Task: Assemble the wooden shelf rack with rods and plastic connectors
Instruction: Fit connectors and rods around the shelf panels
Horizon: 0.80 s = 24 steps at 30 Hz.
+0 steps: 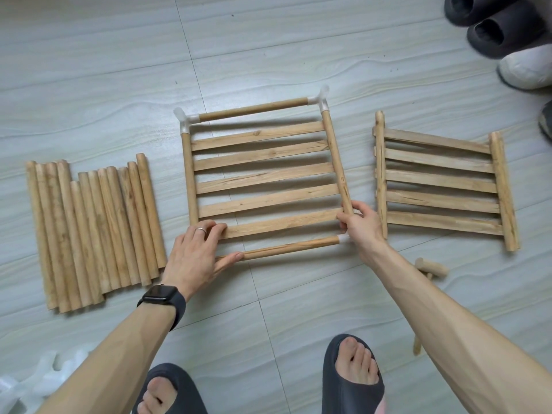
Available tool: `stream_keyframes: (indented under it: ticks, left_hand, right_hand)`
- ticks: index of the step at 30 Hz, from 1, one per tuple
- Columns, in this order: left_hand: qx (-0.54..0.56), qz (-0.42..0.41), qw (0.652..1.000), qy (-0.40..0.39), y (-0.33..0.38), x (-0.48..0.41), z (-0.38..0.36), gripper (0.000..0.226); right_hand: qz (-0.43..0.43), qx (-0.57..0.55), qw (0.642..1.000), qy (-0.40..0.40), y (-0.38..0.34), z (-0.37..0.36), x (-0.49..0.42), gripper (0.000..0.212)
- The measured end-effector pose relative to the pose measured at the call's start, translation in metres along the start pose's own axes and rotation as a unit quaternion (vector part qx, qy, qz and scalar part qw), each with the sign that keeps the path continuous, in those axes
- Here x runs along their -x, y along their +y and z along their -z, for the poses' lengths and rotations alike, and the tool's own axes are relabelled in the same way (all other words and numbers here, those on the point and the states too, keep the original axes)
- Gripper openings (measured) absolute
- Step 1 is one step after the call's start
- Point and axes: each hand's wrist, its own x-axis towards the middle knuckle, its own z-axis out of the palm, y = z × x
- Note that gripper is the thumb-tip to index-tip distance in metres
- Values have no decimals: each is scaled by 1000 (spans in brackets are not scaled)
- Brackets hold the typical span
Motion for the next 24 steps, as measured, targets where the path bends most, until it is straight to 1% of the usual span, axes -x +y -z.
stream_keyframes:
  ticks: [5, 13, 15, 16, 17, 18, 19, 21, 22, 23, 24]
  left_hand:
    - [0, -4, 1000, 5, 0, 0, -1, 86]
    - [-9, -11, 1000, 4, 3, 2, 4, 89]
    - [-24, -18, 1000, 8, 4, 2, 6, 89]
    - [-33, -23, 999, 9, 5, 3, 7, 89]
    - [-46, -30, 998, 8, 6, 3, 8, 89]
    - [-62, -38, 997, 6, 6, 3, 8, 90]
    - [-76, -44, 996, 4, 6, 3, 7, 90]
    - [-95, -56, 994, -3, 7, 3, 6, 90]
    - [-103, -60, 993, -8, 8, 3, 6, 89]
    - [-113, -63, 992, -13, 9, 3, 6, 87]
    - [-123, -63, 990, -19, 11, 2, 6, 85]
  right_hand:
    - [-41, -84, 996, -11, 2, -3, -5, 30]
    - [-49, -105, 993, -1, 0, -5, -6, 33]
    - [-48, -75, 996, 1, -1, -6, -5, 32]
    - [-38, -15, 999, 10, -1, -6, -4, 30]
    - [-21, 78, 996, 24, 0, -7, -1, 30]
    - [4, 180, 983, 40, 2, -8, 5, 33]
    - [44, 267, 961, 56, 5, -12, 13, 40]
    - [167, 368, 912, 73, 12, -23, 36, 58]
    - [233, 404, 883, 52, 16, -30, 47, 65]
    - [282, 445, 850, 10, 20, -38, 54, 73]
    - [309, 489, 815, -40, 24, -46, 59, 81]
